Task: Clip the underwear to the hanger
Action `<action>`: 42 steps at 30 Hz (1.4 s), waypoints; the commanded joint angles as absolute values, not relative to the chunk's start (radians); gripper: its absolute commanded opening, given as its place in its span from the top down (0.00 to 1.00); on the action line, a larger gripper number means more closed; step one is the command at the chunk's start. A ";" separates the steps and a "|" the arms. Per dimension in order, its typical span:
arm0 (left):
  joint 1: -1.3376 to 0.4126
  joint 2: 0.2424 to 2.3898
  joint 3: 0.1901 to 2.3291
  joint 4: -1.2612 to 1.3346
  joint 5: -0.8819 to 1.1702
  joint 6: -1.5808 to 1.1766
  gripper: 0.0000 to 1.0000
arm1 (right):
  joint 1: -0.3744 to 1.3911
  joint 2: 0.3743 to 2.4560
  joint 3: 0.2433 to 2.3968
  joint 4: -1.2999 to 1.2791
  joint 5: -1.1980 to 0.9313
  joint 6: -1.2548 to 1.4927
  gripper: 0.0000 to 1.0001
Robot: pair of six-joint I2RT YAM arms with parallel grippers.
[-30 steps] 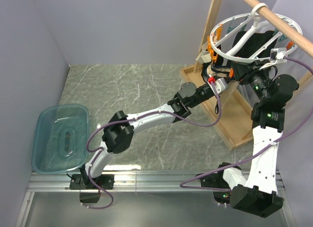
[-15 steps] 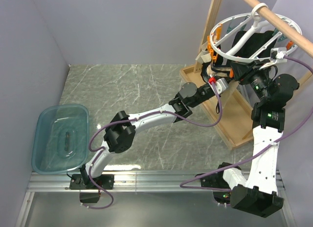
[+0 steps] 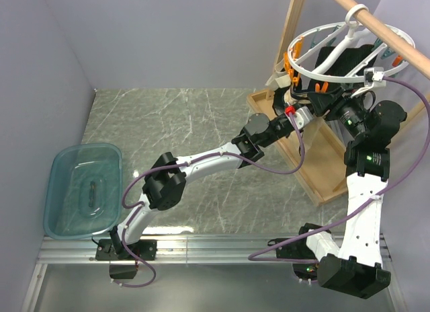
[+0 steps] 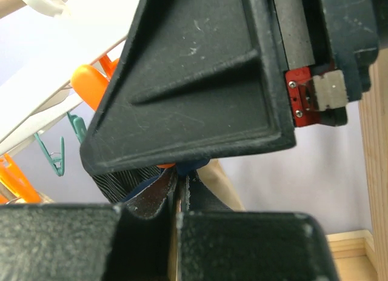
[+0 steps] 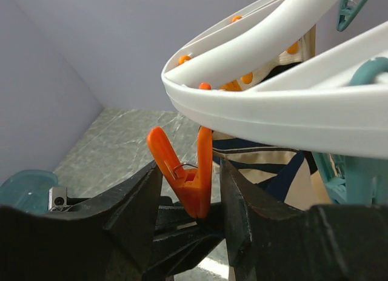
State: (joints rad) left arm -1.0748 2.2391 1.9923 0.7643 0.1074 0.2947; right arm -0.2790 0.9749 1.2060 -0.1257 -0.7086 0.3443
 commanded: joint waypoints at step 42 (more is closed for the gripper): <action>-1.072 2.201 1.945 0.827 0.107 0.242 0.93 | -0.301 0.960 1.230 -0.057 -0.727 0.431 0.48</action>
